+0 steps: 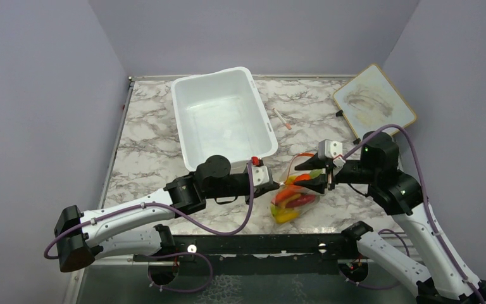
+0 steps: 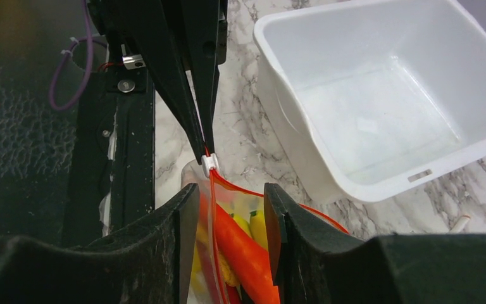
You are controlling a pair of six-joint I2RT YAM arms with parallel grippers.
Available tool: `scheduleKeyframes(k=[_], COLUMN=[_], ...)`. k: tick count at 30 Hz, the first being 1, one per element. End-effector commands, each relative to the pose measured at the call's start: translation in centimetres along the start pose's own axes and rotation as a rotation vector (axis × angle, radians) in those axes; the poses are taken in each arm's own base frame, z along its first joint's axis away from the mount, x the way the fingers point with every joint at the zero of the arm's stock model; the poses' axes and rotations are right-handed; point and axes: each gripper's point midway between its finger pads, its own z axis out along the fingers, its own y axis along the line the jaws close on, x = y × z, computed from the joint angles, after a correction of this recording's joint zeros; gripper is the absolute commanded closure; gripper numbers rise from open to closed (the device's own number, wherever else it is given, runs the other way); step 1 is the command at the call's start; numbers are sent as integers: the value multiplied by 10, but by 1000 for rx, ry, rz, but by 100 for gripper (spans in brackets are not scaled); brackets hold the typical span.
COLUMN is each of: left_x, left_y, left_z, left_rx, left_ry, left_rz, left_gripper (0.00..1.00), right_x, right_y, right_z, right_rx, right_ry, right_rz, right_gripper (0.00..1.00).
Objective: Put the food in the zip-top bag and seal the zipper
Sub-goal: Zip the zipper food storage bag at the center of the board.
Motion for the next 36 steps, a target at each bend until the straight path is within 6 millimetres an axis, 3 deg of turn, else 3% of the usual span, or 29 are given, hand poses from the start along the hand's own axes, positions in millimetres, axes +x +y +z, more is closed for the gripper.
scheduleKeyframes(k=[1,27,33,36], left_x=[-23,-20,-19,-20], left_y=[-8,-14,-19,-19], left_z=[-4,-1,0,-1], left_rx=[49,80,106,103], left_ry=[-65,-70,-71,-75], left_rz=[38,6,-2,1], left_gripper=[100,100,100,100], right_x=[3,18,26,27], right_y=[8,17,22,23], right_z=[7,40,42,39], right_rx=[-71,-201,-203,-197], right_ry=[-31,-39,-5,6], right_rz=[-4,51,55,49], right_gripper=[57,62,80,97])
